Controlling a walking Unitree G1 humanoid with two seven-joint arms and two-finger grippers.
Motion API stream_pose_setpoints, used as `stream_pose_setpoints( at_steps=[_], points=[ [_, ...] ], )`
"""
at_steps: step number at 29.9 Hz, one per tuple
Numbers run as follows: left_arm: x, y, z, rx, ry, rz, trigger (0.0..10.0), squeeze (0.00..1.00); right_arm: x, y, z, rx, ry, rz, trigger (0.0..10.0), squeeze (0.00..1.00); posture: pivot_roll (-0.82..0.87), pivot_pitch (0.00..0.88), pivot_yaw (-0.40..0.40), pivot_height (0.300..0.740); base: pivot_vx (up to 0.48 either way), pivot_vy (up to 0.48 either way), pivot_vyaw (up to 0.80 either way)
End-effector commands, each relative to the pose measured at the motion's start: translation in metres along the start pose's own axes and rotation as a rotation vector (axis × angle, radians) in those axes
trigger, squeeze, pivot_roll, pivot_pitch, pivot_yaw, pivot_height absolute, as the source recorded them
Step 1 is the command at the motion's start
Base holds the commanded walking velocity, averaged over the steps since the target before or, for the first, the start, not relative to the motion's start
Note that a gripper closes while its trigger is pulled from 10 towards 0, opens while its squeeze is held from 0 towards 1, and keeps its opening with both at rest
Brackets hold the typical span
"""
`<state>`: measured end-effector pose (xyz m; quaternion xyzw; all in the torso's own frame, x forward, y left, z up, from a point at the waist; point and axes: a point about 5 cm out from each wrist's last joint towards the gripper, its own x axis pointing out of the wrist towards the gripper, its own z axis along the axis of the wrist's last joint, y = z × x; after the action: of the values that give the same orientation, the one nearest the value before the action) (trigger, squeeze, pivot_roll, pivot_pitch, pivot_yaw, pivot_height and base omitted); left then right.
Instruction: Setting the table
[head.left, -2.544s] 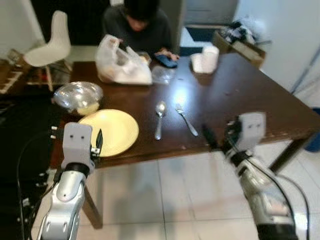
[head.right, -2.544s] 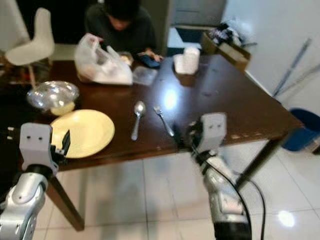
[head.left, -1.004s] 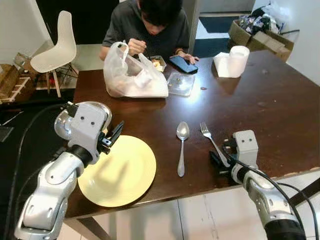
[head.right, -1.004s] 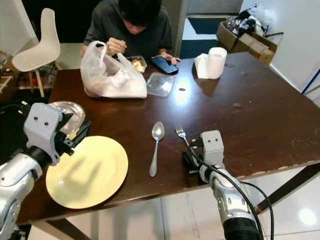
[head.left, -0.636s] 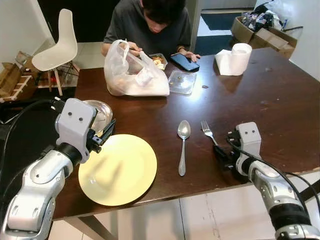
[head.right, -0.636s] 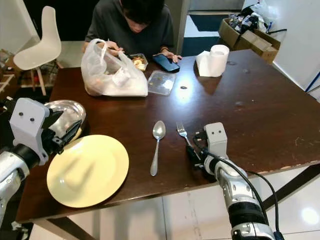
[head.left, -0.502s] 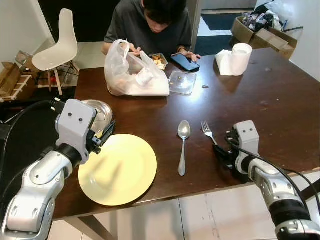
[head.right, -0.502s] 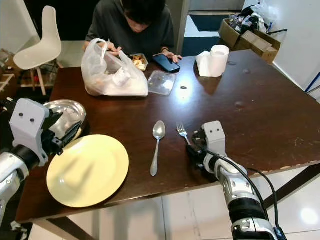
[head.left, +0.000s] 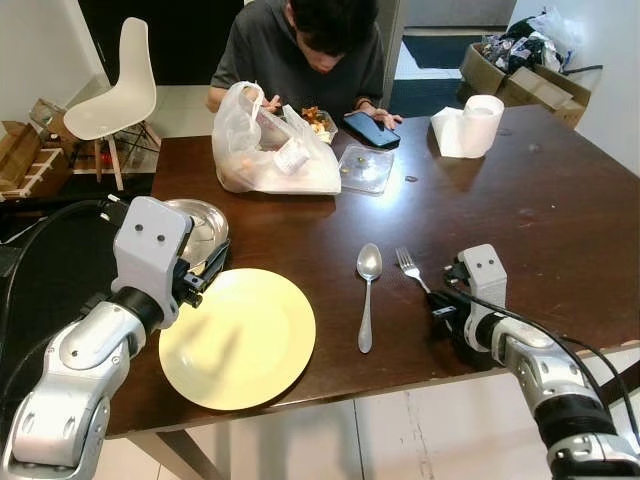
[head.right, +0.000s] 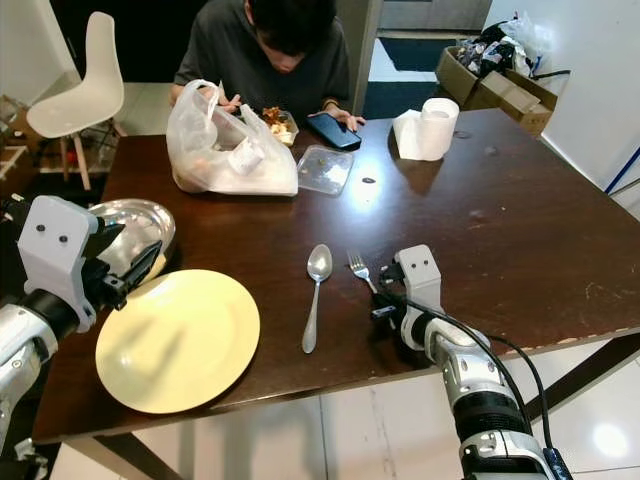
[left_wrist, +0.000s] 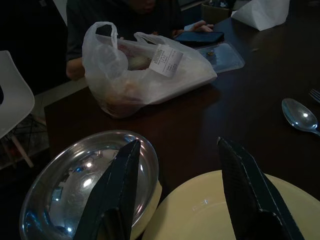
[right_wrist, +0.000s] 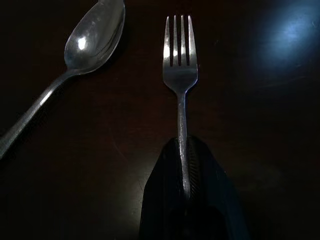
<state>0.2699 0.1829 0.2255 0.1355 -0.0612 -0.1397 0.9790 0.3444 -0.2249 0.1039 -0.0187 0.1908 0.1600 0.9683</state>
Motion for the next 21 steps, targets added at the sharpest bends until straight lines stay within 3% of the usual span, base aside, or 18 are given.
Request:
stream_pose_setpoints(
  at_steps=[1,6,8,9,11,13,16,21],
  points=[
    [0.000,0.001,-0.003,-0.017,0.010,0.005,10.0,0.00,-0.002,0.008,-0.046,0.104,0.167,0.011,0.0,0.00,0.09,0.073,0.103,0.740,0.000,0.000,0.00],
    [0.006,-0.002,-0.001,-0.033,-0.005,0.014,10.0,0.00,0.001,0.022,-0.023,0.181,0.016,0.053,0.0,0.00,0.09,0.072,0.100,0.740,0.000,0.000,0.00],
    [0.010,-0.005,-0.001,-0.041,-0.011,0.017,10.0,0.00,0.000,0.027,0.006,0.187,-0.156,0.037,0.0,0.00,0.07,0.067,0.094,0.740,0.000,0.000,0.00],
    [0.015,-0.007,0.001,-0.051,-0.026,0.026,10.0,0.00,-0.009,0.036,0.041,0.155,-0.353,0.024,10.0,0.00,0.06,0.058,0.093,0.740,0.000,0.000,0.00],
    [0.015,-0.007,0.001,-0.051,-0.026,0.026,10.0,0.00,-0.009,0.036,0.041,0.155,-0.353,0.024,10.0,0.00,0.06,0.058,0.093,0.740,0.000,0.000,0.00],
    [0.022,-0.010,0.005,-0.067,-0.050,0.030,10.0,0.00,-0.022,0.048,0.071,0.121,-0.507,0.015,10.0,0.00,0.05,0.050,0.090,0.740,0.000,0.000,0.00],
    [0.028,-0.013,0.009,-0.079,-0.069,0.025,10.0,0.00,-0.031,0.060,0.088,0.091,-0.583,0.017,10.0,0.00,0.04,0.046,0.087,0.740,0.000,0.000,0.00],
    [0.033,-0.016,0.011,-0.096,-0.082,0.024,10.0,0.00,-0.034,0.068,0.090,0.050,-0.587,0.022,10.0,0.00,0.03,0.039,0.079,0.740,0.000,0.000,0.00]
  ],
)
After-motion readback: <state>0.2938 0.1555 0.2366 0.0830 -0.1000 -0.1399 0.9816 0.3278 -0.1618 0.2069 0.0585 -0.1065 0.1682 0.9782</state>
